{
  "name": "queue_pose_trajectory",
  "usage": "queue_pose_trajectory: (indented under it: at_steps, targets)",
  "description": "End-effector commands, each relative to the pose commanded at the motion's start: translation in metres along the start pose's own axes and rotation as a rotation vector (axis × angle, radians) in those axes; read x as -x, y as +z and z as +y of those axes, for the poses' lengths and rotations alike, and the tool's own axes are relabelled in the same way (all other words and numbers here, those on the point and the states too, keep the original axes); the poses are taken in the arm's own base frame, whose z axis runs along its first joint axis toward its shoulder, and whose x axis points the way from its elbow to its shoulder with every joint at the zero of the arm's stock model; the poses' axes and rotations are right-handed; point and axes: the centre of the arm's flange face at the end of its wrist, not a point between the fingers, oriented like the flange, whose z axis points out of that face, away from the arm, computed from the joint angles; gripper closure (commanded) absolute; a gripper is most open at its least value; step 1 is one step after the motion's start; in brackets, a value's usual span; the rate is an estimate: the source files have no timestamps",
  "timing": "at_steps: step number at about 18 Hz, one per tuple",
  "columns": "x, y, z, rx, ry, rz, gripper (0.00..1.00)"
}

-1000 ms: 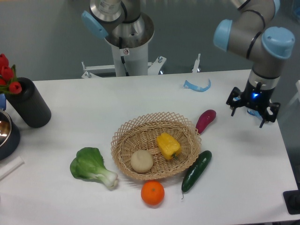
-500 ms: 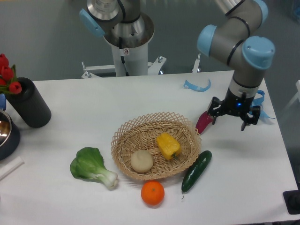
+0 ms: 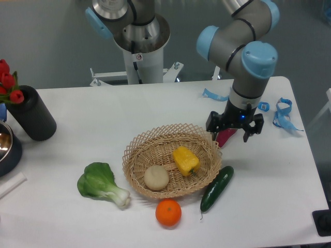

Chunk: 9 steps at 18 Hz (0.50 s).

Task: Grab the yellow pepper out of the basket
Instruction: 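Move the open gripper over the basket above the yellow pepper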

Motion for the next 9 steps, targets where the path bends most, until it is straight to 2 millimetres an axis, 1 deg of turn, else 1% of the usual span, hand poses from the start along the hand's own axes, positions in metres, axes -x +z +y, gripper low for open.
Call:
queue_pose_trajectory:
  at_steps: [2,4,7,9]
  targets:
    - [-0.007,0.003,-0.002,0.005,-0.047,0.005,0.0]
    - [-0.019,0.009,-0.007,0.011,-0.081,0.014,0.0]
    - [-0.024,0.014,-0.009,0.016,-0.166,0.022,0.0]
    - [-0.034,0.018,-0.013,0.021,-0.203,0.026,0.0]
